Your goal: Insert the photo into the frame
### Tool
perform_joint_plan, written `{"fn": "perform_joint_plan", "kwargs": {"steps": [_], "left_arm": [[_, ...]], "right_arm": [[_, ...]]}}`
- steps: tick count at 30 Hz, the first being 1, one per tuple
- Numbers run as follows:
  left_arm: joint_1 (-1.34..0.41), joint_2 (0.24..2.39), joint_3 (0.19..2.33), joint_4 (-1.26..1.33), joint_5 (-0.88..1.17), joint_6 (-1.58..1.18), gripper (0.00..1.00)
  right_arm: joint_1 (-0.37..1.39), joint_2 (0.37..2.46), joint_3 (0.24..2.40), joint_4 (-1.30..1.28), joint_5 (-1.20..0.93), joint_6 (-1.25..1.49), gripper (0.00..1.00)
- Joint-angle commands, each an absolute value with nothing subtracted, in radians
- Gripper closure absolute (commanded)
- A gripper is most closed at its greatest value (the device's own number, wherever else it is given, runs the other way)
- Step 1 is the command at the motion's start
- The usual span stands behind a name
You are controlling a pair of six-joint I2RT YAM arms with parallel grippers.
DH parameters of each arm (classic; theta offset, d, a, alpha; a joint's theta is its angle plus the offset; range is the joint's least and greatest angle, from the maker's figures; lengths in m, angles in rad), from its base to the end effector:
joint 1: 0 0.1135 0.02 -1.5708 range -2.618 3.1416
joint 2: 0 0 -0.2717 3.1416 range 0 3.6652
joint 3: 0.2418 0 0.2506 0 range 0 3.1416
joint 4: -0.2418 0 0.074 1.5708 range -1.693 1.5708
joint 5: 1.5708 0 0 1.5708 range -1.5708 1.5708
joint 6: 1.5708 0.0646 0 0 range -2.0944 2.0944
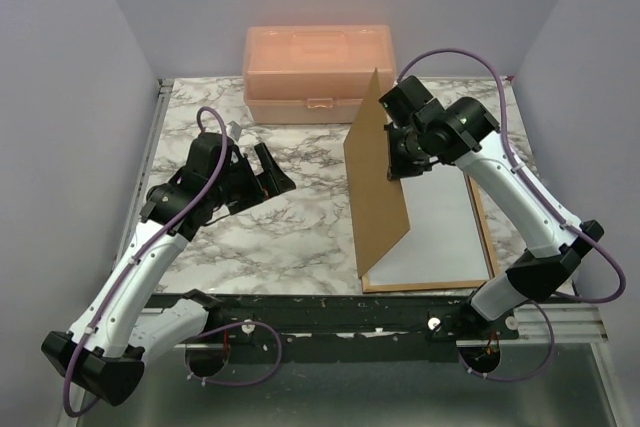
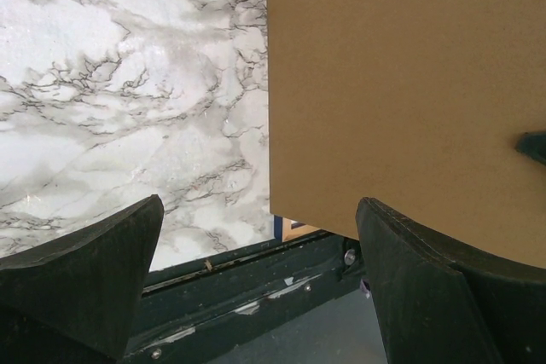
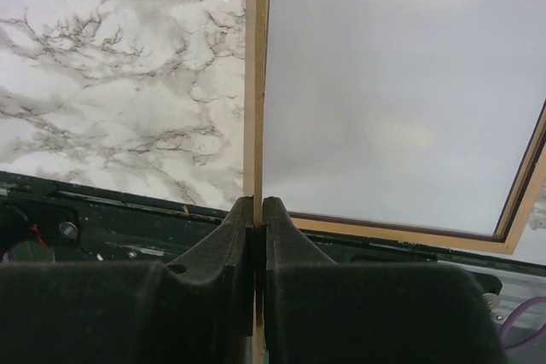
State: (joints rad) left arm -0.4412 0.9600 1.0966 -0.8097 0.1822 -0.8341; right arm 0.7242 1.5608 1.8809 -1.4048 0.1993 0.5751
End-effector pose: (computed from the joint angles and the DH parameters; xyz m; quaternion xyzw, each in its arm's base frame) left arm 0.1800 -0.0979 0.3429 -0.1364 0.8877 -0.3231 0.2984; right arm 0.2283 0.1849 0.3973 -0.0481 0.9649 0.0680 0.2491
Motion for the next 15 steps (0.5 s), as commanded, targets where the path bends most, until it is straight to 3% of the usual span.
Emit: {"fn": "perform_joint_plan", "kwargs": {"steps": [1, 4, 6, 15], "left_arm": [[-0.448, 0.962, 1.079, -0.787, 0.175, -0.824, 0.01], [-0.448, 0.962, 1.067, -0.768, 0.186, -0.828, 0.01], [-0.448, 0.962, 1.059, -0.753, 0.197, -0.829, 0.01], [-0.449, 0.946, 1.009, -0.650, 0.256, -0.844, 0.01]], "right_arm": [[0.722, 1.595, 1.943, -1.418, 0.189, 0.513, 0.79], [0.722, 1.598, 1.967, -1.396, 0.137, 0.496, 0.56], [0.722, 1.600, 1.977, -1.380, 0.100, 0.488, 0.46], [0.722, 1.597, 1.998, -1.310, 0.002, 0.461, 0.28]]}}
